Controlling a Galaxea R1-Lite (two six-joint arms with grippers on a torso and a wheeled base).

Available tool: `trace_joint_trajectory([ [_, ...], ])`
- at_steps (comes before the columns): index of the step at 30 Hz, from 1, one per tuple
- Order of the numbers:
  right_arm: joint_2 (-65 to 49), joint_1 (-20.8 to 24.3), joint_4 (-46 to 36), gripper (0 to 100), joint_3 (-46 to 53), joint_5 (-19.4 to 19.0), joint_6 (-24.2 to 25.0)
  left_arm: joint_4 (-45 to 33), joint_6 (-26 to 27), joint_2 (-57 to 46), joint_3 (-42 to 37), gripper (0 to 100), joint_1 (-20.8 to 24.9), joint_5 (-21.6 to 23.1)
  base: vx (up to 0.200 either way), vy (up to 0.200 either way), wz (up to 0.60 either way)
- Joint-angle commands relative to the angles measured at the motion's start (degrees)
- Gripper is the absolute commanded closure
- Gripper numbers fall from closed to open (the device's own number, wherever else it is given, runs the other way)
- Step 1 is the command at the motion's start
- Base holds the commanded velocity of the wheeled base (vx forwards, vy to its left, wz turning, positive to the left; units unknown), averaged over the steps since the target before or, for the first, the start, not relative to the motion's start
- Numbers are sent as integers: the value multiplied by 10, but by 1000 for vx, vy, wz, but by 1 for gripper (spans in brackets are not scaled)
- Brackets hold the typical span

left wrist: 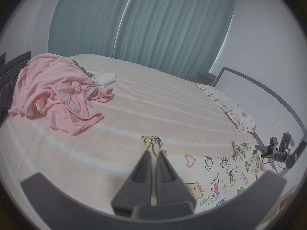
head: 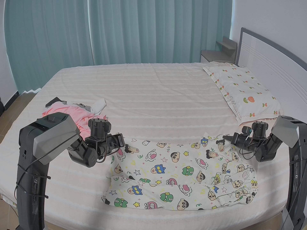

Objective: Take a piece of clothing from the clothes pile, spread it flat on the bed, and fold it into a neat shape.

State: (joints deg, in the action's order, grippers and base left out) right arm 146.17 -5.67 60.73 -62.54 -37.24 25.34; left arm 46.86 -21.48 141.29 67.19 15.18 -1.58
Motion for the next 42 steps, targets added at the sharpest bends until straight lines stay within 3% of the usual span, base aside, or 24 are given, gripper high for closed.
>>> trace_joint_trajectory([
  [1,-47,-12,1,100,33,-14,-1,2,-1,-29,-23,100,0,0,0,0,0],
  [6,-84,-31,1,100,76,-71,-2,41,0,-43,-62,100,0,1,0,0,0],
  [15,-130,-54,2,100,148,-124,-26,92,1,-52,-119,100,3,2,0,0,0],
  [26,-169,-68,2,100,245,-156,-98,201,5,-53,-217,100,17,4,0,0,0],
  [42,-139,-87,2,100,334,-151,-205,314,32,-36,-349,100,24,7,0,0,0],
])
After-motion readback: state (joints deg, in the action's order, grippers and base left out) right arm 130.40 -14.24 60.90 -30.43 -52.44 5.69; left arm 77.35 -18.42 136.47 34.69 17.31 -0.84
